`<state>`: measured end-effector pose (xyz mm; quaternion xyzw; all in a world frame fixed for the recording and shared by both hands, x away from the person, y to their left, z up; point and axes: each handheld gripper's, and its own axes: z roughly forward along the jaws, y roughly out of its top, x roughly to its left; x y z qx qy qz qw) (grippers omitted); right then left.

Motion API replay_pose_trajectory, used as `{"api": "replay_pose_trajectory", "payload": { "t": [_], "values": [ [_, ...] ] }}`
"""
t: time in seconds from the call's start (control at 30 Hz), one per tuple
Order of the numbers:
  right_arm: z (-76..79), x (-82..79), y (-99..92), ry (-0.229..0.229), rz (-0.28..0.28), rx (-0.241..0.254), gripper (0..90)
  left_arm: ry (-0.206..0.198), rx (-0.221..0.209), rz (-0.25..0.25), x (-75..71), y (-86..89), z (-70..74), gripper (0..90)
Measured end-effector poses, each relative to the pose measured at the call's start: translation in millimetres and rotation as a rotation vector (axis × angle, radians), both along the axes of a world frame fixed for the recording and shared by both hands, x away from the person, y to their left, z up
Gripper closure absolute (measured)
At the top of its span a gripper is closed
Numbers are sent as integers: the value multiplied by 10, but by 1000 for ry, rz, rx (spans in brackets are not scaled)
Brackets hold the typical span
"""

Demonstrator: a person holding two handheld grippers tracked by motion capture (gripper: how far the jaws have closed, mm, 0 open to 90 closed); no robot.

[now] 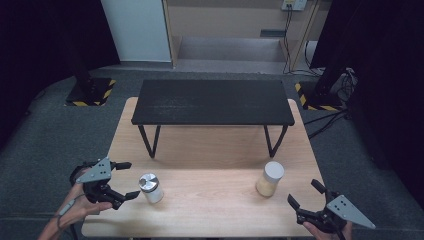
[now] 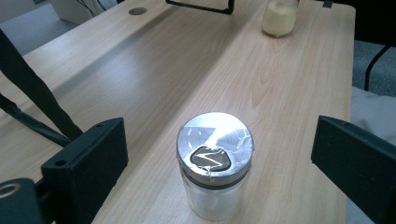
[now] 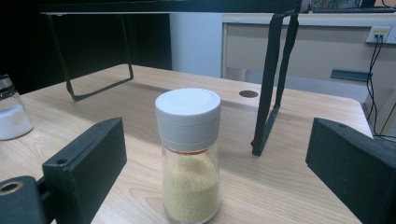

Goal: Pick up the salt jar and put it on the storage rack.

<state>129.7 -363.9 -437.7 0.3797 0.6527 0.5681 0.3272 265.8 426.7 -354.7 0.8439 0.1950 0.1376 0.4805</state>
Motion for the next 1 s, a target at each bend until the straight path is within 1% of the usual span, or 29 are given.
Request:
{"api": "replay_pose_trajectory", "payload": {
  "t": [0.03,0.1,0.13,0.23,0.27,0.33,0.43,0.5,0.53,0.57,0.67,0.77,0.83,0.9,0.97,1.0],
  "values": [
    [-1,-1,0,-1,0,1,51,5,-2,-3,20,-12,-28,28],
    [-1,-1,2,0,0,0,51,12,7,-6,55,-47,-71,34],
    [-2,-1,2,0,0,1,51,12,7,-6,55,-47,-71,35],
    [-3,0,2,1,0,0,52,29,14,-11,131,-107,-173,40],
    [-3,0,2,1,0,0,52,29,14,-11,131,-107,-173,43],
    [-5,0,2,1,0,-1,52,37,14,-15,166,-132,-217,45],
    [-5,0,2,1,0,0,52,38,20,-22,202,-171,-261,55],
    [-6,0,1,1,0,-1,52,42,16,-23,224,-183,-291,64],
    [-7,1,0,0,0,-2,52,43,27,-25,248,-201,-310,68],
    [-7,1,0,0,0,-2,52,43,27,-25,248,-201,-310,95],
    [-8,-1,3,0,0,-2,53,42,23,-32,267,-203,-344,115],
    [-8,1,3,2,0,-3,53,35,11,-41,277,-197,-385,167],
    [-8,0,4,2,-1,-4,53,31,16,-44,283,-210,-405,181],
    [-10,-1,5,3,-3,0,53,32,5,-53,300,-203,-443,224],
    [-10,-2,4,4,-4,2,54,32,8,-55,312,-211,-462,241],
    [-11,-2,4,3,-4,2,54,31,7,-57,318,-210,-475,266]
  ]
}}
